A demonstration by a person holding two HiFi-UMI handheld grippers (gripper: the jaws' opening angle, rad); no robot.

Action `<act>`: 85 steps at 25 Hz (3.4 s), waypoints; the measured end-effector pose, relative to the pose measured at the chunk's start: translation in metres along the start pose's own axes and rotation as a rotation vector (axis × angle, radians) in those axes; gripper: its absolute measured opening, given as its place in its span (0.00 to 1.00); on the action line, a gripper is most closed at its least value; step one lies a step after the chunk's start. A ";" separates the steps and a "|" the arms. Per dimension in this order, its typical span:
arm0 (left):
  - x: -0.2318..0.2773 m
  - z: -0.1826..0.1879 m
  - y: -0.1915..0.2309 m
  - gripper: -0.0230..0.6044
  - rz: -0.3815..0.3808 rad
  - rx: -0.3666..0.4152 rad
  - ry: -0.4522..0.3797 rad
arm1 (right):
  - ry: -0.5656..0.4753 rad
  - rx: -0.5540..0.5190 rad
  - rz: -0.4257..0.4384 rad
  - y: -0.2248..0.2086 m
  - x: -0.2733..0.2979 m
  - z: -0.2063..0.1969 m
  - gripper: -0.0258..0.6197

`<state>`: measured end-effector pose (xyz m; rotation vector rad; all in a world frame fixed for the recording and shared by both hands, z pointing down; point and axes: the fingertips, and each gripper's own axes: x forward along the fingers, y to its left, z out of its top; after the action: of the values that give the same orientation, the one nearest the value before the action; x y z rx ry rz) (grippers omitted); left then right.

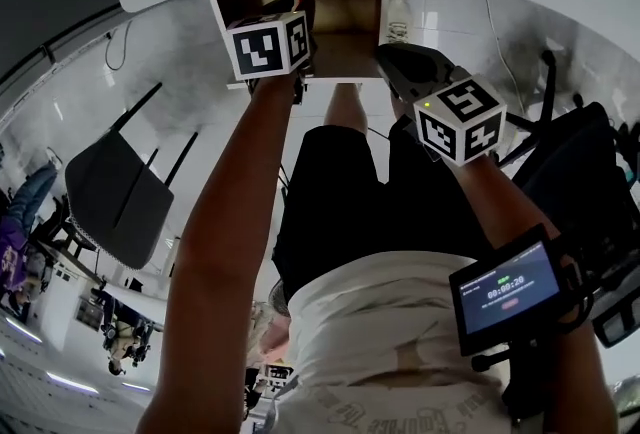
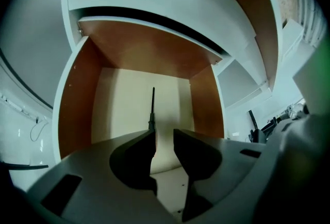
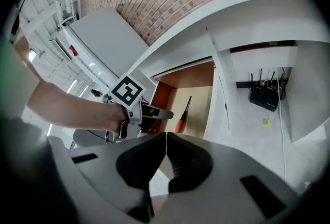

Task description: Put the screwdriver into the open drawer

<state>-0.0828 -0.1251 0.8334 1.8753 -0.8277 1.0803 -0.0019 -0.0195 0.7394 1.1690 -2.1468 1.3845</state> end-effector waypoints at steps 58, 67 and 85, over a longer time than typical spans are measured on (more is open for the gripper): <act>-0.382 0.087 -0.066 0.07 -0.243 0.231 -0.641 | -0.439 -0.401 -0.008 0.202 -0.148 0.212 0.08; -0.399 0.089 -0.083 0.07 -0.259 0.282 -0.678 | -0.471 -0.409 -0.016 0.206 -0.171 0.204 0.08; -0.401 0.094 -0.089 0.07 -0.292 0.352 -0.679 | -0.487 -0.408 -0.037 0.211 -0.170 0.201 0.07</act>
<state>-0.1426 -0.1080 0.4169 2.6269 -0.7127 0.4105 -0.0335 -0.0758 0.4084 1.4658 -2.5475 0.6307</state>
